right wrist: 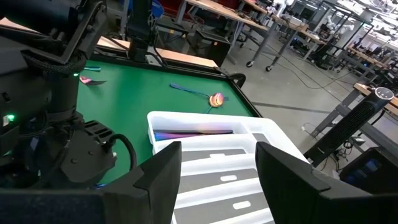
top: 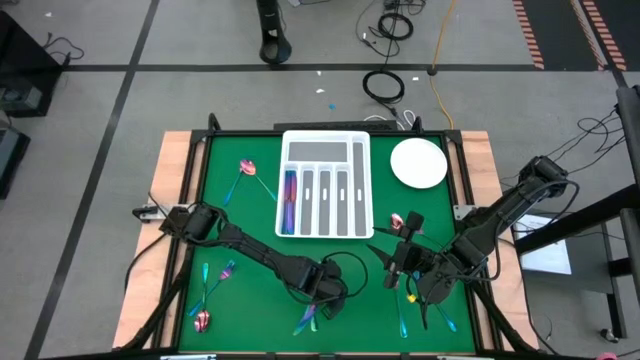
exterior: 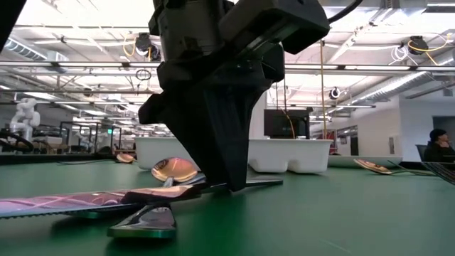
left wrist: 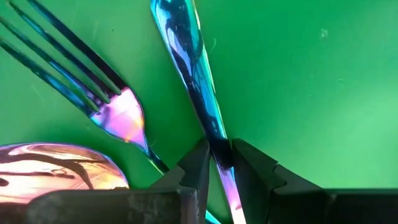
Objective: Sort silverware
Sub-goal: Put the blue table knife into the silverware tray
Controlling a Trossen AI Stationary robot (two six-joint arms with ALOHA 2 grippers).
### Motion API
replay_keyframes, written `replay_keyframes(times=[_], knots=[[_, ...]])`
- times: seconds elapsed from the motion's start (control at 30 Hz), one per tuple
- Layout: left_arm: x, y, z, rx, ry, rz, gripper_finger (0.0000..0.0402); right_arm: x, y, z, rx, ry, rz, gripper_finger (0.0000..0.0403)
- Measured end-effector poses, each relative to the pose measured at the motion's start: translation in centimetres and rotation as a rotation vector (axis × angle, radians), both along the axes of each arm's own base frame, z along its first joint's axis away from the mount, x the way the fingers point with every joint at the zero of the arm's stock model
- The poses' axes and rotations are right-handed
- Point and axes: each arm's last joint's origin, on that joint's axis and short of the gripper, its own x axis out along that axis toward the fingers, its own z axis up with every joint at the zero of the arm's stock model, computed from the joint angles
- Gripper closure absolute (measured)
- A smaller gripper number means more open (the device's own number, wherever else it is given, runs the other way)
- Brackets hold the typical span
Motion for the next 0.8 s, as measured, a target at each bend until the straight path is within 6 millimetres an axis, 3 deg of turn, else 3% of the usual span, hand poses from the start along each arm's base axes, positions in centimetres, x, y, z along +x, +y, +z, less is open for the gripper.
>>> replay_keyframes(times=[0.5, 0.8], knots=[[-0.38, -0.18, -0.05, 0.076, 0.001, -0.068, 0.0330, 0.00, 0.00, 0.00, 0.000, 0.000, 0.000, 0.0209], [0.08, -0.24, 0.29, 0.073, -0.035, -0.085, 0.0375, 0.00, -0.01, 0.00, 0.000, 0.000, 0.000, 0.0209]])
